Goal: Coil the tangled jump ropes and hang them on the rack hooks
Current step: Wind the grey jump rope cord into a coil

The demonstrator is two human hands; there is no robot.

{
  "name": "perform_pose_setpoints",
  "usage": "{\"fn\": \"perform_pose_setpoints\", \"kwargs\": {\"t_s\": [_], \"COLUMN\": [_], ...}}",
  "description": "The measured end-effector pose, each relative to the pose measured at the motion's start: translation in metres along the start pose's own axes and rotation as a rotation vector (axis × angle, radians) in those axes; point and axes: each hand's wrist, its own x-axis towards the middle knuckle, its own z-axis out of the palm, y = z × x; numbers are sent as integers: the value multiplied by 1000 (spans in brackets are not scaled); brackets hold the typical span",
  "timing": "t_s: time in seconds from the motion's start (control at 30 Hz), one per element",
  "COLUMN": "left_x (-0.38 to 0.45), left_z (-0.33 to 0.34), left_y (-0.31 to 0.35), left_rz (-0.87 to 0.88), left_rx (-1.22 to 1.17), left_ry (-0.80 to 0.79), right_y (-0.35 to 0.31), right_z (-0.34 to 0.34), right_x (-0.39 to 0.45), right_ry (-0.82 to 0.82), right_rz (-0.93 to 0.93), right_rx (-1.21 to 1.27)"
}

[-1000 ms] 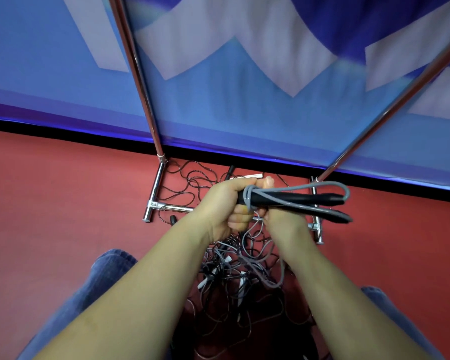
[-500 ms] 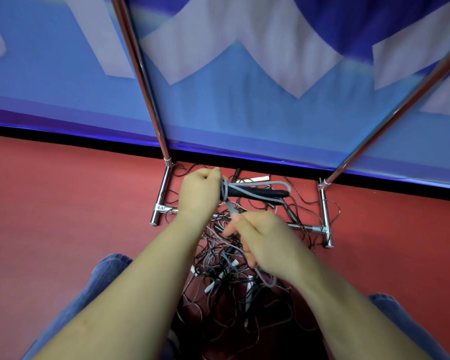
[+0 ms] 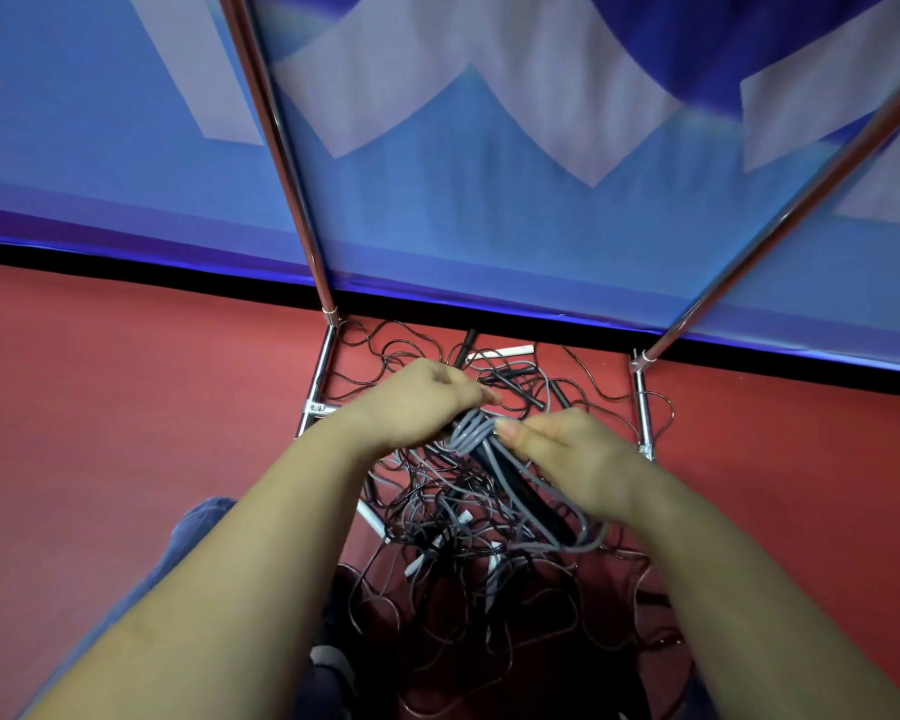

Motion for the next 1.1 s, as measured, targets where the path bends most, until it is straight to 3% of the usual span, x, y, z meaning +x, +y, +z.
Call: {"fn": "perform_pose_setpoints", "kwargs": {"t_s": [0.23,0.33,0.4,0.53,0.7,0.8,0.9,1.0,1.1], "left_x": [2,4,7,15,19,14,14,17,14], "left_z": [4,10,14,14,5,-1,-6,-5,-1], "left_y": [0,6,9,6,-4,-6,-10,-14,-13], "left_rz": [31,45,35,-69,-43,24,12,62,122], "left_rx": [-353,-554,-616,-661,-303,-73,82,112,50], "left_ry": [-132,-89,-13,237,581,681,686,539,317], "right_y": [-15,-22,-27,-32,-39,-42,-38,-25,-12], "right_z": [-2,9,19,37,35,35,25,10,5], "right_x": [0,1,4,9,-3,-11,-11,-5,-1], "right_ry": [-171,-165,-97,211,169,202,365,520,460], "right_rz": [167,159,190,208,74,-132,-230,-239,-154], "right_rx": [603,1097,1259,880,454,146,-9,-28,-22]}}
